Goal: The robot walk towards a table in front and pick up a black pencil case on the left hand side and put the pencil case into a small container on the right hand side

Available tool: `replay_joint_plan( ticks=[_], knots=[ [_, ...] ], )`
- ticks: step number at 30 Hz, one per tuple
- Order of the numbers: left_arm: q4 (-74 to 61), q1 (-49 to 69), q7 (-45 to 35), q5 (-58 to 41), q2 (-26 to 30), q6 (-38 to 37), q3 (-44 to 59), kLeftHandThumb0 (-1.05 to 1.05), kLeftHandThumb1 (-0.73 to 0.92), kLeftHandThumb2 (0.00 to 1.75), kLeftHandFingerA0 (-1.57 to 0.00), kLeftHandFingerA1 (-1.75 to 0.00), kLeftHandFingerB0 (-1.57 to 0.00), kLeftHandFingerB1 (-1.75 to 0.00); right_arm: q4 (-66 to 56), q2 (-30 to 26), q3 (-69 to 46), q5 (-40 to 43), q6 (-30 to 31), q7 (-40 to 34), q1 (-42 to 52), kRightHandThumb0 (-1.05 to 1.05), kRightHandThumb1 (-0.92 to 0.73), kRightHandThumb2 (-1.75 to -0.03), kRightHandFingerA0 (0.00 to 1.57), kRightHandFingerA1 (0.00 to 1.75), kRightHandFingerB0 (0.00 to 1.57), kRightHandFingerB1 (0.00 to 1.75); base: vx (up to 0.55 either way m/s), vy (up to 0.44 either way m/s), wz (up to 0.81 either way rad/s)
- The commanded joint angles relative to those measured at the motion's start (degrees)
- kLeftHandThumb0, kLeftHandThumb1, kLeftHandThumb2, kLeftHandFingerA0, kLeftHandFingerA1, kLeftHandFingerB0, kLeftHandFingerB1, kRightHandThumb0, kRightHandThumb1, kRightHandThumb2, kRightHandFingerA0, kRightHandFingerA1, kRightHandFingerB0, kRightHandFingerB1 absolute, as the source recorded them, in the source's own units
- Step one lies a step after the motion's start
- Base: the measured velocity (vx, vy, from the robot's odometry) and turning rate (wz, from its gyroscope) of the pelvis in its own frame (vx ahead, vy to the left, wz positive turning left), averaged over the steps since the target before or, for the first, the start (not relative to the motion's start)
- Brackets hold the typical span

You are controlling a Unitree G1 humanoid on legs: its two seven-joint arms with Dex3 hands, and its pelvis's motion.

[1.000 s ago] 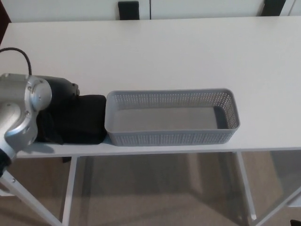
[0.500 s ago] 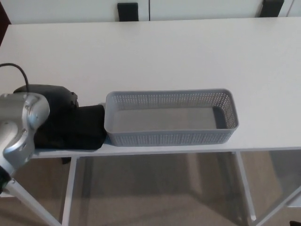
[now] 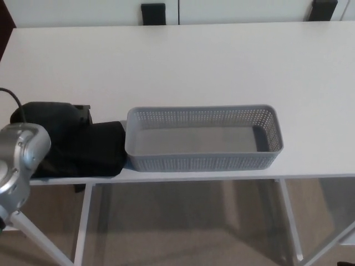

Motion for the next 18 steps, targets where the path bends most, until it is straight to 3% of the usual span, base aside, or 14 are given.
replay_joint_plan(
  ticks=[1,3,8,9,12,13,14,16,17,18],
  knots=[
    [2.16,1.03,2.45,-0.54,1.25,-3.61,0.90,-0.22,0.85,0.62,-0.65,-1.67,-0.43,-1.37,0.02,-0.69,-0.31,0.02,0.47,-0.92,-0.22,-0.20,-0.68,-0.60,0.54,0.54,0.40,0.46,0.00,0.000,0.00],
    [3.18,0.59,2.76,-1.16,2.15,-5.11,1.81,-0.20,0.82,0.64,-0.65,-1.61,-0.54,-1.23,-0.20,-0.81,-0.64,0.60,0.57,-0.33,0.06,-0.20,-0.68,-0.59,0.53,0.52,0.39,0.45,0.00,0.000,0.00],
    [4.39,-0.29,2.72,-1.67,3.83,-6.35,3.75,-0.22,0.84,0.64,-0.67,-1.64,-0.50,-1.22,-0.30,-1.19,-0.13,-0.31,0.16,-1.00,0.09,-0.21,-0.69,-0.60,0.53,0.53,0.39,0.46,0.00,0.000,0.00],
    [4.40,-0.55,2.51,-1.68,5.04,-6.91,4.27,-0.21,0.84,0.63,-0.66,-1.64,-0.46,-1.31,0.02,-1.14,-0.21,-0.07,0.52,-0.77,-0.17,-0.20,-0.69,-0.59,0.52,0.52,0.40,0.46,0.00,0.000,0.00],
    [4.46,-1.12,2.17,-2.01,6.81,-7.83,5.14,-0.20,0.83,0.63,-0.65,-1.64,-0.46,-1.34,0.48,-1.15,-0.51,0.59,0.05,-0.10,-0.30,-0.19,-0.69,-0.59,0.52,0.53,0.40,0.47,0.00,0.000,0.00],
    [4.77,-1.62,2.38,-1.94,7.39,-8.36,5.37,-0.21,0.82,0.63,-0.65,-1.62,-0.47,-1.32,0.37,-1.21,-0.50,0.52,0.16,-0.21,-0.35,-0.20,-0.69,-0.60,0.53,0.54,0.40,0.47,0.00,0.000,0.00],
    [5.20,-2.45,2.35,-2.02,8.25,-9.10,5.79,-0.21,0.84,0.65,-0.65,-1.57,-0.57,-1.18,0.30,-1.34,-0.46,0.38,0.28,-0.32,-0.39,-0.21,-0.69,-0.60,0.54,0.54,0.41,0.47,0.00,0.000,0.00],
    [4.78,-3.87,1.06,-3.03,9.67,-8.97,7.26,-0.21,0.81,0.64,-0.66,-1.59,-0.54,-1.16,-0.11,-1.65,0.02,-0.53,0.97,-1.02,-0.34,-0.22,-0.69,-0.60,0.55,0.53,0.41,0.46,0.00,0.000,0.00],
    [4.48,-4.66,0.07,-3.40,10.17,-8.61,7.80,-0.21,0.82,0.63,-0.67,-1.62,-0.53,-1.18,-0.02,-1.59,-0.06,-0.33,0.92,-0.91,-0.36,-0.21,-0.69,-0.60,0.54,0.52,0.41,0.46,0.00,0.000,0.00],
    [4.40,-5.44,-0.32,-4.30,10.44,-8.82,8.67,-0.19,0.84,0.62,-0.68,-1.68,-0.49,-1.33,0.18,-1.67,-0.14,-0.15,0.86,-0.77,-0.54,-0.21,-0.68,-0.59,0.53,0.52,0.41,0.46,0.00,0.000,0.00]
  ],
)
